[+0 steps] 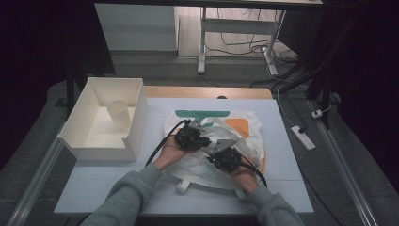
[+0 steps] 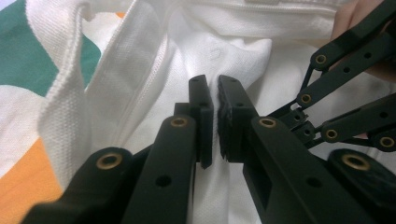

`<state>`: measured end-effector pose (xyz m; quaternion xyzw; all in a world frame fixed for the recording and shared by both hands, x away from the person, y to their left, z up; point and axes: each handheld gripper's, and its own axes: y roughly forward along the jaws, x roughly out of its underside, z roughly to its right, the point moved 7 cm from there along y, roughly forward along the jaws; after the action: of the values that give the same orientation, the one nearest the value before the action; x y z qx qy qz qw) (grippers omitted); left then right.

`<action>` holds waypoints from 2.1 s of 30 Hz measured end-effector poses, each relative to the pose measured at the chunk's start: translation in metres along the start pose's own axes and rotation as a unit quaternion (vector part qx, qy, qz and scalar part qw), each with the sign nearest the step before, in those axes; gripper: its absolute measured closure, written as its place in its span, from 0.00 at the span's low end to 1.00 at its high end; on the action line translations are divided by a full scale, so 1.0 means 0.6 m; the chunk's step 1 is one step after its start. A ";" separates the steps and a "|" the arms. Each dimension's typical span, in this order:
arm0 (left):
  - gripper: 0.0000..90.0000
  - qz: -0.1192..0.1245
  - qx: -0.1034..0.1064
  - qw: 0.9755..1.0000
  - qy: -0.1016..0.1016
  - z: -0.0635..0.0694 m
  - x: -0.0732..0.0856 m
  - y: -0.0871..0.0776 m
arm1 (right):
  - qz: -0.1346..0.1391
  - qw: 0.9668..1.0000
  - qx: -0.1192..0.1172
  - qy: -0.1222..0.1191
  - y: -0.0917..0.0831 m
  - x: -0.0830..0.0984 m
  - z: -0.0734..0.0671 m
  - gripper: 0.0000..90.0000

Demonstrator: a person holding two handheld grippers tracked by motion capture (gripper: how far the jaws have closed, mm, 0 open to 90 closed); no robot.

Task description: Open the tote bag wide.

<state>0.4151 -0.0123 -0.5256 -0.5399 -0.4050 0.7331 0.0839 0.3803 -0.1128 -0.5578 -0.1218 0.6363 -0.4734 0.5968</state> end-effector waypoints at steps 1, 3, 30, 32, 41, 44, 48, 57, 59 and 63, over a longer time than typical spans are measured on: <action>0.94 0.001 0.000 1.000 -0.001 0.000 0.000 0.000 | 0.003 1.000 -0.001 -0.002 -0.001 0.000 -0.001 0.98; 0.94 0.003 -0.001 1.000 -0.002 -0.001 -0.001 0.000 | 0.003 1.000 -0.002 -0.004 -0.002 0.000 -0.001 0.98; 0.95 0.023 -0.023 0.999 -0.015 -0.014 -0.003 -0.012 | 0.026 0.999 -0.032 -0.028 -0.050 0.008 -0.040 0.99; 0.95 0.023 -0.024 0.999 -0.016 -0.015 -0.002 -0.012 | 0.025 0.999 -0.035 -0.025 -0.053 0.009 -0.044 0.99; 0.96 0.025 -0.026 0.999 -0.018 -0.018 -0.002 -0.013 | 0.030 0.998 -0.040 -0.029 -0.066 0.016 -0.058 0.99; 0.96 0.025 -0.026 0.999 -0.018 -0.019 -0.001 -0.014 | 0.029 0.998 -0.041 -0.036 -0.070 0.017 -0.066 0.99; 0.96 0.023 -0.027 0.999 -0.019 -0.021 0.001 -0.012 | 0.029 0.998 -0.044 -0.039 -0.070 0.021 -0.074 0.99; 0.97 0.022 -0.028 0.999 -0.026 -0.028 0.005 -0.011 | 0.026 0.996 -0.053 -0.060 -0.071 0.026 -0.092 0.99; 0.97 0.022 -0.028 0.999 -0.025 -0.029 0.005 -0.012 | 0.024 0.996 -0.056 -0.065 -0.072 0.028 -0.095 0.99; 0.97 0.024 -0.029 0.999 -0.025 -0.030 0.005 -0.013 | 0.024 0.995 -0.065 -0.070 -0.075 0.030 -0.102 0.99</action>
<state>0.4268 0.0036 -0.5244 -0.5329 -0.4147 0.7365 0.0406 0.3037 -0.1211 -0.5457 -0.1783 0.6249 -0.4068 0.6420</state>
